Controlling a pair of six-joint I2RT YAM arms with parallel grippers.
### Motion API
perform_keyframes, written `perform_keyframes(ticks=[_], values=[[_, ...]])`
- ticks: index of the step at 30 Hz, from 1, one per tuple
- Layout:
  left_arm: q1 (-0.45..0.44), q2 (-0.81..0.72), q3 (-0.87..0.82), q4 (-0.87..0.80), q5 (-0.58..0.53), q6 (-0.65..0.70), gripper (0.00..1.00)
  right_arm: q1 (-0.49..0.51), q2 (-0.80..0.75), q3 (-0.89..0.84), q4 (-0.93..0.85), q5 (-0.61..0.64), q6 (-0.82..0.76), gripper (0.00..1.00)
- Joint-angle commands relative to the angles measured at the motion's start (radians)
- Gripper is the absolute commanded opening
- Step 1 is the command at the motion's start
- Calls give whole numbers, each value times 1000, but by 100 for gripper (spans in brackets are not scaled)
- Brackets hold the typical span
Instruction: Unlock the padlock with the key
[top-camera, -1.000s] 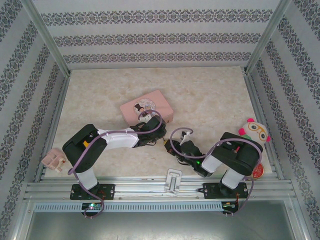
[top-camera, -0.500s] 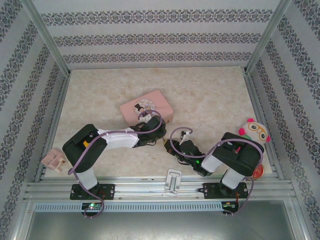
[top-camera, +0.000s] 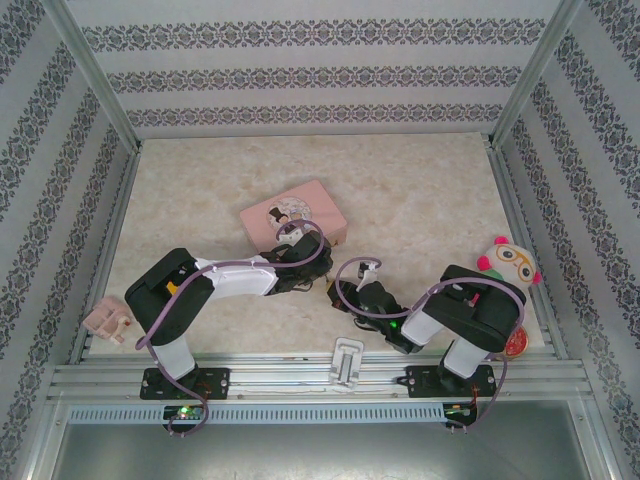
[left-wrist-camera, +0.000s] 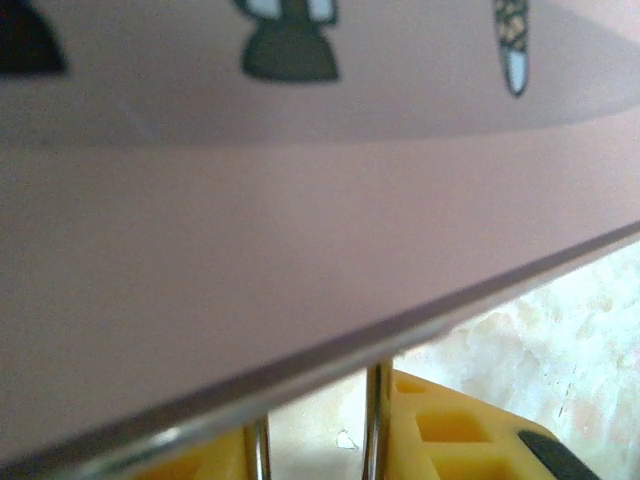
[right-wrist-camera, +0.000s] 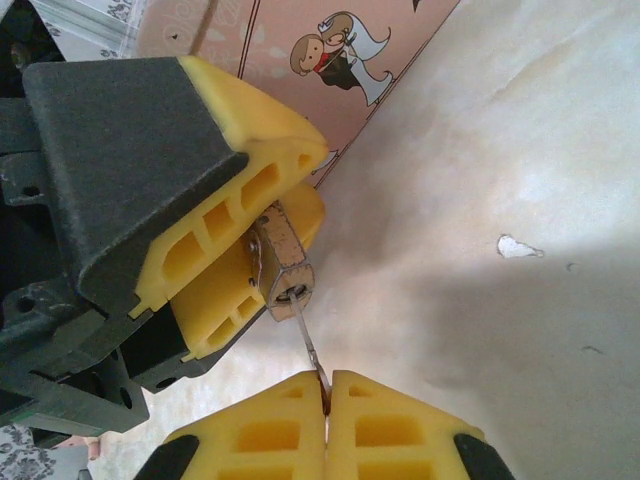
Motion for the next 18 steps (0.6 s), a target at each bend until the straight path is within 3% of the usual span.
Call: perform_keyframes(ticks=[1, 9, 18], values=[[-17, -28, 16, 17, 64, -10, 0, -5, -27, 26, 64, 45, -40, 0], [-17, -38, 12, 19, 67, -13, 0, -9, -29, 21, 68, 18, -83, 0], [-17, -38, 11, 22, 84, -22, 0, -72, -35, 22, 95, -124, -112, 0]])
